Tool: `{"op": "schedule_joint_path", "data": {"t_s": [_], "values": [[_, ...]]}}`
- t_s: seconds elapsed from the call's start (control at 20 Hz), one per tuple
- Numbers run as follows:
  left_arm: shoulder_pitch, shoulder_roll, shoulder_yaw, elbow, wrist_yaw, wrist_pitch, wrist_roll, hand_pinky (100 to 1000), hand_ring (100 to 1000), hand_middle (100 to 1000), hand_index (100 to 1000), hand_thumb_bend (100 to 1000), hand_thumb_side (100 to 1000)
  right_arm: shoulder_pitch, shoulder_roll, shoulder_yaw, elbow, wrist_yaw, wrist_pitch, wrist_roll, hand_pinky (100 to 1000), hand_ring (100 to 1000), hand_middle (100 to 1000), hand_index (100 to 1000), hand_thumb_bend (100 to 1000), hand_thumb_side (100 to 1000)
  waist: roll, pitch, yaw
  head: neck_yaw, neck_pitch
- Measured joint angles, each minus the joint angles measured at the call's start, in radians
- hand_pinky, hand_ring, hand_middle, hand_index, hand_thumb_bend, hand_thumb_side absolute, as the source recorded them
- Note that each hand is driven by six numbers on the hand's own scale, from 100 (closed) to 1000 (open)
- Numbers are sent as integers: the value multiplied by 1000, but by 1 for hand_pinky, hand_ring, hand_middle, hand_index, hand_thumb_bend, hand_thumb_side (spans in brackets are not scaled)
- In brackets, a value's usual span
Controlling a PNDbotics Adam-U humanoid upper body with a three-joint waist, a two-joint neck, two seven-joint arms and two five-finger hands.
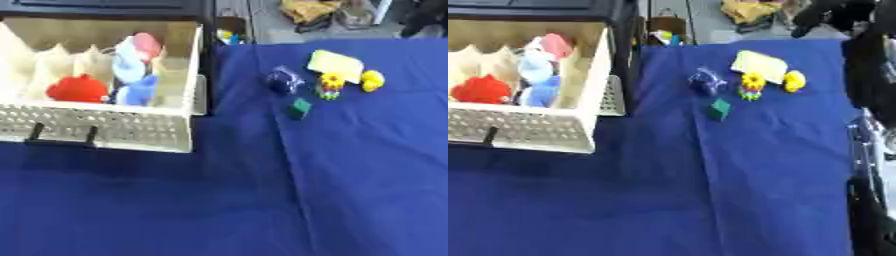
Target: Pick up objects from table and place into drawer.
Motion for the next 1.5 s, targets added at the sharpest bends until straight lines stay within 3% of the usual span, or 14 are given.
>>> {"op": "schedule_joint_path", "data": {"t_s": [0.4,0.9,0.95,1.0,1.5], "values": [[0,0,0,0,1,-1,-2,655,643,805,868,324,1000,-17,-23,-1,0,4,2,-26,527,638,613,728,100,970,-1,0,3,0,-7],[2,0,-4,0,6,-2,-10,656,643,805,868,326,1000,-142,-220,25,0,118,90,-131,643,777,735,805,100,949,0,-2,13,-9,-7],[2,0,-4,0,8,-3,-12,656,643,806,868,327,1000,-153,-238,29,0,133,104,-134,652,786,738,808,100,876,0,-2,13,-10,-7],[2,0,-5,0,9,-3,-13,656,643,806,868,326,1000,-164,-257,35,0,150,119,-133,652,786,740,808,100,946,0,-3,14,-11,-7],[11,0,-10,0,13,-3,-23,656,643,806,868,327,1000,-268,-412,138,19,299,248,-22,729,831,797,855,100,917,3,-7,21,-22,-6]]}}
